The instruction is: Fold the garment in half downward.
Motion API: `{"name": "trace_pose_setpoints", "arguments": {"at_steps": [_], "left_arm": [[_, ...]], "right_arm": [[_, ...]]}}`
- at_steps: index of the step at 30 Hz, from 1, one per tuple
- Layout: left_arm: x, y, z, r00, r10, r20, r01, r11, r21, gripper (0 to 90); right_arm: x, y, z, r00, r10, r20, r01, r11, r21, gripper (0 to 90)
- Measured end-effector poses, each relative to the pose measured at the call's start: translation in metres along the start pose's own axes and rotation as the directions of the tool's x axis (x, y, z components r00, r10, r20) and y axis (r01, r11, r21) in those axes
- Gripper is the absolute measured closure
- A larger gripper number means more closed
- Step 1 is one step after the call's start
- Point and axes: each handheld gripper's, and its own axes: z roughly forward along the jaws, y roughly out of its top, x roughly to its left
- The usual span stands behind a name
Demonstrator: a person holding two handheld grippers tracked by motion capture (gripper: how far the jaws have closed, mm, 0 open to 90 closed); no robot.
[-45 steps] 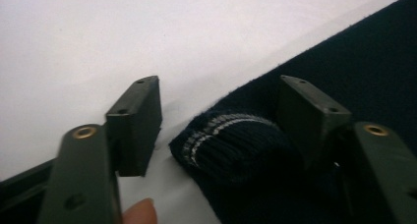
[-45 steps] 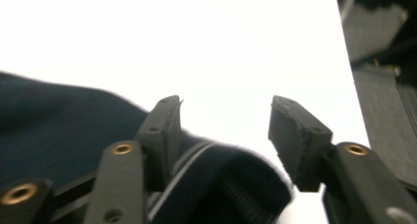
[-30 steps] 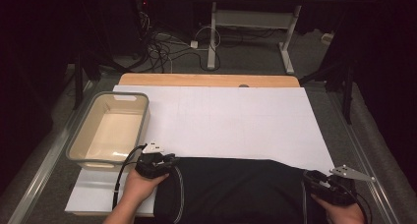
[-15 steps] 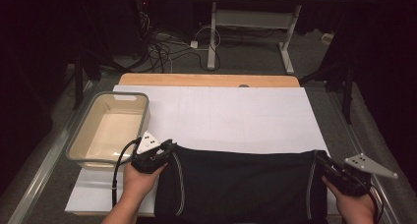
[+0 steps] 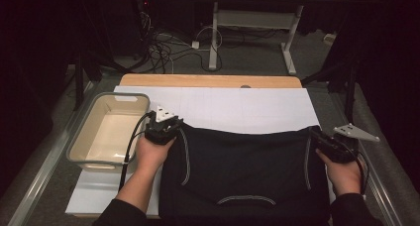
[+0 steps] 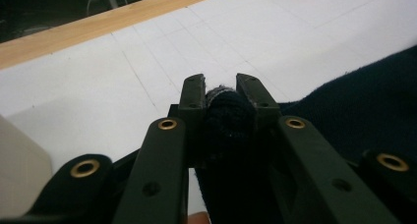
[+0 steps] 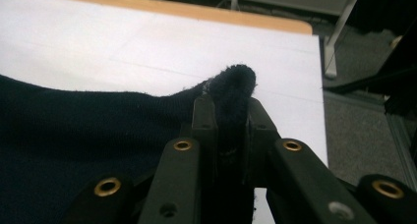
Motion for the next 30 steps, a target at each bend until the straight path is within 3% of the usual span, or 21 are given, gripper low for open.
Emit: {"name": "trace_pose_setpoints", "arguments": {"at_steps": [3,7,9,10,12,14,16,17,19,20,22,24,26,30], "left_arm": [[0.007,0.017,0.002,0.9996,0.011,-0.024,-0.011,0.9999,-0.010,72.6],[0.017,0.032,0.004,0.9966,0.016,-0.081,-0.016,0.9999,0.003,72.3],[0.022,0.027,0.016,0.9989,-0.026,-0.039,0.028,0.9982,0.053,68.5],[0.023,0.024,0.019,0.9985,-0.039,-0.038,0.042,0.9971,0.063,62.3],[0.022,0.016,0.018,0.9975,-0.071,0.001,0.071,0.9962,0.051,55.2],[0.018,0.011,0.010,0.9990,-0.045,0.005,0.045,0.9982,0.039,53.4],[0.012,0.003,-0.003,0.9971,-0.045,0.062,0.044,0.9990,0.004,50.5],[0.005,-0.004,-0.011,0.9954,-0.024,0.092,0.024,0.9997,0.002,49.3],[0.000,-0.010,-0.016,0.9939,-0.008,0.110,0.009,0.9999,-0.006,48.6],[-0.017,-0.028,-0.026,0.9847,0.031,0.172,-0.030,0.9995,-0.009,48.1],[-0.034,-0.049,-0.037,0.9680,0.028,0.250,-0.020,0.9993,-0.032,47.2],[-0.043,-0.064,-0.047,0.9644,0.037,0.262,-0.026,0.9987,-0.043,45.1],[-0.046,-0.077,-0.053,0.9660,0.035,0.256,-0.024,0.9987,-0.045,43.2],[-0.044,-0.100,-0.056,0.9687,0.016,0.248,-0.018,0.9998,0.005,39.2]], "right_arm": [[-0.004,0.010,0.011,1.0000,0.006,-0.002,-0.006,1.000,0.004,80.5],[-0.006,0.036,0.009,0.9999,-0.010,-0.006,0.010,0.997,-0.072,80.2],[-0.008,0.036,0.017,0.9991,0.029,-0.031,-0.031,0.998,-0.062,74.2],[-0.010,0.031,0.024,0.9978,0.049,-0.044,-0.050,0.998,-0.034,64.8],[-0.010,0.022,0.033,0.9971,0.062,-0.043,-0.062,0.998,0.010,54.1],[-0.008,0.015,0.031,0.9972,0.059,-0.046,-0.059,0.998,0.009,50.9],[-0.003,0.012,0.018,0.9982,0.031,-0.050,-0.031,1.000,0.000,49.8],[-0.001,0.010,0.012,0.9983,0.023,-0.054,-0.023,1.000,0.001,49.5],[0.008,0.000,-0.004,0.9982,-0.008,-0.060,0.009,1.000,0.005,49.5],[0.015,-0.011,-0.014,0.9973,-0.025,-0.069,0.025,1.000,0.010,49.4],[0.024,-0.026,-0.025,0.9963,-0.041,-0.075,0.042,0.999,0.021,49.4],[0.031,-0.042,-0.035,0.9960,-0.038,-0.081,0.042,0.998,0.040,49.4],[0.040,-0.059,-0.044,0.9958,-0.036,-0.085,0.040,0.998,0.052,49.4],[0.050,-0.083,-0.053,0.9953,-0.013,-0.096,0.020,0.998,0.064,49.4]]}}
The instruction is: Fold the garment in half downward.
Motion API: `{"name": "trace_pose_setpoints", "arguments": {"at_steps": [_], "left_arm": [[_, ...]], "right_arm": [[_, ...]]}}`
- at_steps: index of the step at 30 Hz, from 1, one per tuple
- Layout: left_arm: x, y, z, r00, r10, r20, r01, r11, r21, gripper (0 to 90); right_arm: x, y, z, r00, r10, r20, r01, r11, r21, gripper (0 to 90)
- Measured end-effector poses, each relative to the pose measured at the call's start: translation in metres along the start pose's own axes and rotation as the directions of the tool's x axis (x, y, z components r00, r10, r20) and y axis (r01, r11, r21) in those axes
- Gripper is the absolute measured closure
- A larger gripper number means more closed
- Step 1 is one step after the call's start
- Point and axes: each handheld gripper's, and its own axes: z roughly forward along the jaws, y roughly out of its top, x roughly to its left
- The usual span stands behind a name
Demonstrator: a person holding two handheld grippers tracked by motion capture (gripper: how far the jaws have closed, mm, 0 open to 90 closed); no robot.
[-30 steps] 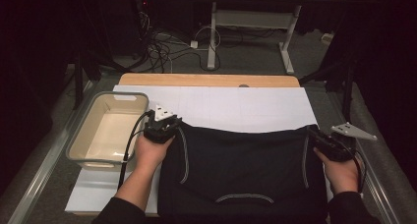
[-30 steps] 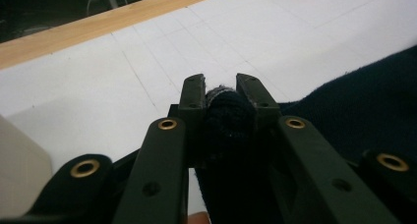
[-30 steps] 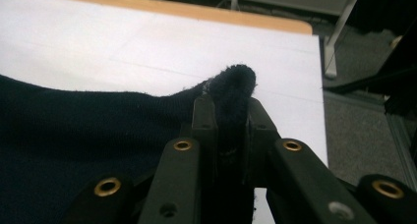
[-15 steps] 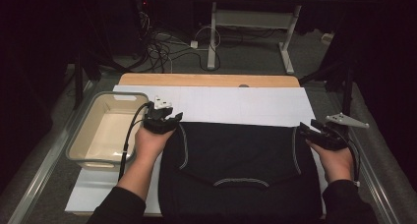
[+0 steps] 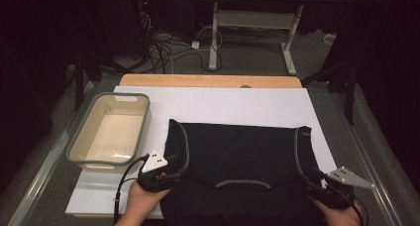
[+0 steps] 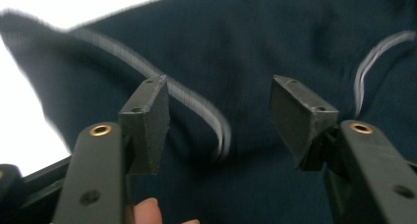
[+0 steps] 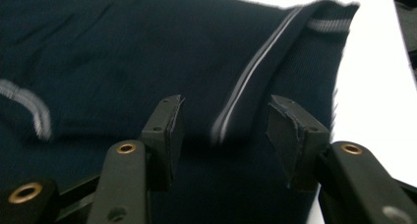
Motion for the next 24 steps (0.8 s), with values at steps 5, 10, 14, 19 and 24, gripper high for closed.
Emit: {"name": "trace_pose_setpoints", "arguments": {"at_steps": [5,10,14,19,24], "left_arm": [[-0.005,-0.011,-0.004,0.9999,0.014,-0.005,-0.013,0.9983,0.057,39.1],[-0.025,-0.036,-0.029,0.9991,0.042,-0.002,-0.041,0.9969,0.066,51.5],[-0.035,-0.064,-0.051,0.9998,0.014,-0.016,-0.013,0.9955,0.094,58.0],[-0.044,-0.074,-0.051,0.9955,0.069,-0.065,-0.063,0.9938,0.092,68.9],[-0.044,-0.076,-0.061,0.9922,0.083,-0.093,-0.076,0.9943,0.076,84.1]], "right_arm": [[0.005,-0.016,-0.003,0.9998,0.019,-0.009,-0.019,1.000,-0.020,49.4],[0.007,-0.024,-0.007,0.9998,-0.001,-0.020,0.001,1.000,-0.004,49.4],[0.005,-0.025,-0.009,0.9997,0.004,-0.024,-0.004,1.000,-0.013,49.4],[0.009,-0.021,-0.007,0.9994,-0.008,-0.032,0.007,1.000,-0.021,49.5],[0.009,-0.018,-0.003,0.9993,-0.004,-0.038,0.003,1.000,-0.023,49.6]]}}
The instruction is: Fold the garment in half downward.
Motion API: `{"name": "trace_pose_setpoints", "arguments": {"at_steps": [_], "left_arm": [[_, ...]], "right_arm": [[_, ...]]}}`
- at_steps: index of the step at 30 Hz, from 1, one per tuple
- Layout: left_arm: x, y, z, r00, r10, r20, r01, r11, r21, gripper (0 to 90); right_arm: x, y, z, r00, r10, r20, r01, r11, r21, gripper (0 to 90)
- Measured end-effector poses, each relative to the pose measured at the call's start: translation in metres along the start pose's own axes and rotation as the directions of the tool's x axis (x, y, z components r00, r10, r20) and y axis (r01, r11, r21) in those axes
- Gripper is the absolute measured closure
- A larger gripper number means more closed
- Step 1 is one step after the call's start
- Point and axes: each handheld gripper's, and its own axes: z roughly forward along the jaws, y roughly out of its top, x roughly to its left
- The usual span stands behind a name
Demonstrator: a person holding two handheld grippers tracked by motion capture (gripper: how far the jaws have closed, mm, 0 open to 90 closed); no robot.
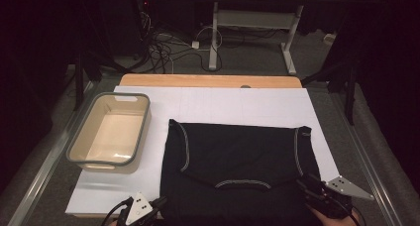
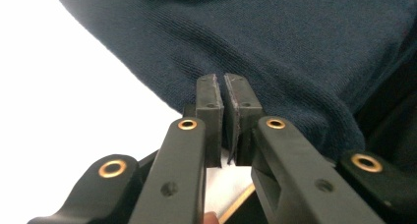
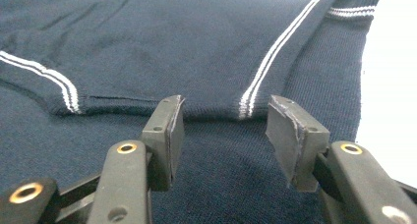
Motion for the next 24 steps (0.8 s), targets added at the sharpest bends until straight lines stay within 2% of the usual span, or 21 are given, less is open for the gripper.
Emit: {"name": "trace_pose_setpoints", "arguments": {"at_steps": [3,4,7,9,10,11,14,16,17,18,19,20,21,24], "left_arm": [[0.006,-0.004,-0.011,0.9996,-0.026,0.003,0.026,0.9995,-0.016,84.3],[0.007,-0.005,-0.012,0.9995,-0.030,-0.004,0.030,0.9995,-0.014,85.3],[0.012,-0.011,-0.012,0.9987,-0.048,0.018,0.048,0.9989,0.003,86.6],[0.011,-0.010,-0.012,0.9981,-0.053,0.032,0.053,0.9986,-0.001,84.0],[0.010,-0.010,-0.012,0.9977,-0.054,0.042,0.054,0.9985,-0.010,79.5],[0.005,-0.010,-0.014,0.9973,-0.043,0.060,0.044,0.9988,-0.023,76.5],[-0.007,-0.012,-0.015,0.9950,-0.024,0.097,0.026,0.9995,-0.018,67.6],[-0.014,-0.012,-0.010,0.9965,0.008,0.083,-0.010,0.9998,0.016,62.1],[-0.018,-0.012,-0.007,0.9976,0.036,0.060,-0.037,0.9991,0.023,58.6],[-0.020,-0.012,-0.005,0.9979,0.061,0.022,-0.062,0.9978,0.022,60.3],[-0.020,-0.010,-0.005,0.9977,0.067,0.011,-0.067,0.9973,0.031,69.0],[-0.019,-0.009,-0.005,0.9987,0.049,0.013,-0.049,0.9984,0.028,73.0],[-0.017,-0.009,-0.005,0.9990,0.041,0.020,-0.041,0.9988,0.028,81.5],[-0.014,-0.009,-0.009,0.9991,0.017,0.040,-0.018,0.9994,0.028,85.9]], "right_arm": [[-0.002,-0.001,0.003,1.0000,0.001,-0.002,-0.001,1.000,0.006,49.9],[-0.003,-0.001,0.004,1.0000,0.004,-0.002,-0.004,1.000,0.007,50.1],[-0.004,-0.001,0.007,1.0000,0.008,-0.005,-0.008,1.000,0.014,50.1],[-0.003,-0.002,0.007,1.0000,0.006,-0.008,-0.006,1.000,0.019,50.1],[-0.003,-0.002,0.006,1.0000,0.006,-0.004,-0.006,1.000,0.018,50.1],[-0.003,-0.002,0.005,1.0000,0.005,-0.002,-0.005,1.000,0.014,50.1],[-0.004,-0.003,-0.001,0.9999,0.009,0.012,-0.009,1.000,0.005,50.1],[-0.005,-0.005,-0.005,0.9997,0.014,0.019,-0.014,1.000,0.001,50.3],[-0.006,-0.006,-0.007,0.9996,0.017,0.021,-0.017,1.000,0.000,50.3],[-0.007,-0.008,-0.009,0.9995,0.020,0.024,-0.020,1.000,-0.001,50.3],[-0.007,-0.009,-0.011,0.9993,0.026,0.027,-0.026,1.000,0.000,50.3],[-0.007,-0.009,-0.012,0.9993,0.026,0.028,-0.026,1.000,-0.001,50.3],[-0.007,-0.010,-0.014,0.9992,0.028,0.030,-0.028,1.000,-0.002,50.3],[-0.006,-0.010,-0.017,0.9992,0.024,0.032,-0.024,1.000,-0.006,50.5]]}}
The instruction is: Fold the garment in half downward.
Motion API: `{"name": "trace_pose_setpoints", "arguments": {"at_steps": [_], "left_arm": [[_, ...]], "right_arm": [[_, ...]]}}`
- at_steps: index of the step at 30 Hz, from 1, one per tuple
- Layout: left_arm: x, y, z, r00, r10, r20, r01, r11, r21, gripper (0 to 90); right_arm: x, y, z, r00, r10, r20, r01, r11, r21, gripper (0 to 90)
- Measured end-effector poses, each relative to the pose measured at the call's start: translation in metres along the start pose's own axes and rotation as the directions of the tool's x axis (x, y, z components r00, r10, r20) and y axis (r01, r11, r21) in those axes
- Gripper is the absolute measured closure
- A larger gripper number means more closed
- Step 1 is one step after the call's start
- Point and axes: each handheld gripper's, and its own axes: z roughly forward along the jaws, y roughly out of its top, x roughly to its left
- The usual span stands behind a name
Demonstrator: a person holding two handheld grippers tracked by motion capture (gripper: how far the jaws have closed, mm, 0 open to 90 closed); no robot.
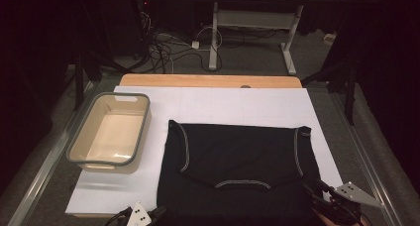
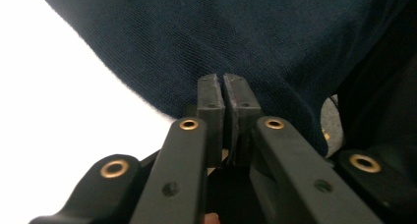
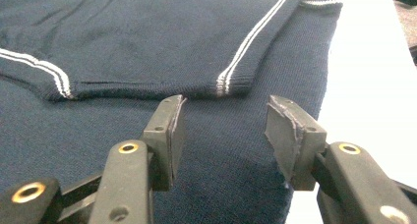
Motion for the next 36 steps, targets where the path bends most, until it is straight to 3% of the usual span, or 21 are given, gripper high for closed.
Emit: {"name": "trace_pose_setpoints", "arguments": {"at_steps": [4,8,10,14,17,19,23,27,29,31,36], "left_arm": [[0.005,-0.009,-0.008,0.9992,-0.039,0.011,0.039,0.9992,-0.005,86.1],[0.007,-0.011,-0.010,0.9990,-0.038,0.025,0.038,0.9993,-0.007,85.6],[0.009,-0.010,-0.009,0.9985,-0.040,0.038,0.041,0.9986,-0.034,79.4],[0.019,0.007,-0.002,0.9949,-0.053,0.085,0.062,0.9925,-0.105,63.3],[0.025,0.028,0.011,0.9973,-0.023,0.069,0.032,0.9914,-0.127,55.1],[0.032,0.038,0.021,0.9958,-0.040,0.082,0.051,0.9895,-0.135,49.8],[0.054,0.063,0.050,0.9918,-0.093,0.088,0.101,0.9901,-0.097,40.5],[0.069,0.080,0.070,0.9900,-0.121,0.073,0.126,0.9899,-0.065,34.4],[0.075,0.083,0.080,0.9891,-0.130,0.069,0.133,0.9897,-0.051,34.4],[0.077,0.085,0.086,0.9867,-0.141,0.080,0.142,0.9899,-0.003,35.4],[0.072,0.085,0.086,0.9909,-0.108,0.081,0.108,0.9942,0.003,44.9]], "right_arm": [[0.000,0.001,-0.002,1.0000,-0.003,-0.006,0.003,1.000,-0.009,50.7],[0.000,0.002,0.000,0.9999,-0.004,-0.010,0.004,1.000,-0.010,50.6],[0.001,0.003,0.001,0.9999,-0.004,-0.014,0.004,1.000,-0.010,50.6],[0.004,0.004,0.003,0.9998,-0.011,-0.019,0.011,1.000,-0.005,50.6],[0.006,0.006,0.006,0.9996,-0.013,-0.024,0.013,1.000,-0.003,50.6],[0.007,0.007,0.008,0.9996,-0.009,-0.027,0.009,1.000,-0.002,50.5],[0.009,0.014,0.015,0.9995,-0.020,-0.023,0.020,1.000,-0.008,50.4],[0.006,0.025,0.026,0.9997,-0.021,-0.009,0.021,1.000,0.001,49.2],[0.003,0.028,0.032,0.9995,-0.031,-0.009,0.032,0.999,0.022,48.8],[0.000,0.030,0.037,0.9995,-0.030,-0.003,0.030,0.999,0.045,48.4],[-0.010,0.026,0.047,0.9998,0.014,-0.015,-0.012,0.996,0.093,49.0]]}}
